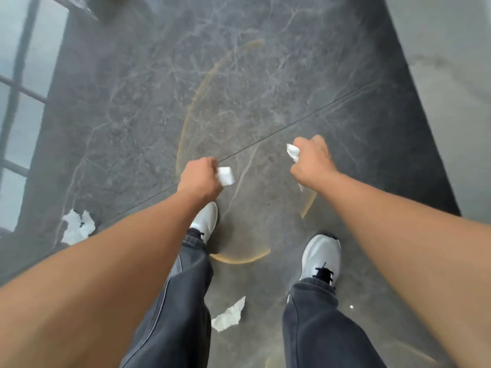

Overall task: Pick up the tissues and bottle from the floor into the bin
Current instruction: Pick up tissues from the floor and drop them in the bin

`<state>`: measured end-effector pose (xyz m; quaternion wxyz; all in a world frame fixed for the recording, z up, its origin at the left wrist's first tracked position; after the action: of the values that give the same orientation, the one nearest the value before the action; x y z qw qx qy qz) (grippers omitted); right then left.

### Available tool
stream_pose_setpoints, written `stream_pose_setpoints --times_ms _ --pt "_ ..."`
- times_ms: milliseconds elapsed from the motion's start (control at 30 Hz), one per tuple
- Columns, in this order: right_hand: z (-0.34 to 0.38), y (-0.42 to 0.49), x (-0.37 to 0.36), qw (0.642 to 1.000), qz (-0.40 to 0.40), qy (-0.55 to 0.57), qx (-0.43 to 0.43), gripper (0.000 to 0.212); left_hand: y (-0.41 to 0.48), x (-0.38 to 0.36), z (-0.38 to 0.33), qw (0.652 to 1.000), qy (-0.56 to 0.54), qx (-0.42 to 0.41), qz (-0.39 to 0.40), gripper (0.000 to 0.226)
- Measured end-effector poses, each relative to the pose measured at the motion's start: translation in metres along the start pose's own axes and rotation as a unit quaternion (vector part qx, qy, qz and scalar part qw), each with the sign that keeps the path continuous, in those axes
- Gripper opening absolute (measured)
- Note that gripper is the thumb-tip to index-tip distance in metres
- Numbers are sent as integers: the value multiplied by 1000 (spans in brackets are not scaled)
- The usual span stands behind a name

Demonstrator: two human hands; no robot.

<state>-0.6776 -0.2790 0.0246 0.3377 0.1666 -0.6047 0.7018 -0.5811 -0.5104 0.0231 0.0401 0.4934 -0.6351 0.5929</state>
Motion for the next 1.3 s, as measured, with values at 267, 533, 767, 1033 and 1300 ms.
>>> stream_pose_setpoints --times_ms 267,533,767,1033,1300 --pt "2 -95 76 997 13 -24 67 18 -89 14 -99 996 -83 13 -31 10" --pt "-77 -169 77 1000 -22 1 20 13 -166 -19 -135 998 -47 -44 -13 9" --pt "-182 -271 2 998 -36 21 -54 15 -243 -71 -131 994 33 -107 16 24" --pt "-282 -477 -138 977 -44 123 -168 15 -444 -133 -95 971 132 -187 72 32" --pt "-345 -658 -231 943 -37 255 -210 23 -591 -237 -90 953 198 -208 91 25"
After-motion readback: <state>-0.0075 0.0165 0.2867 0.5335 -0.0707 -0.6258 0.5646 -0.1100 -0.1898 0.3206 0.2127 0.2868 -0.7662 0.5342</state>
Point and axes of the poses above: each hand's wrist, its own y-axis towards the middle knuckle, its own x-axis out of the back of the hand, z = x × y, the point moved 10 cm from there along y, towards the middle knuckle, and after that the axes turned 6 degrees about -x, right-handed, at the moved point
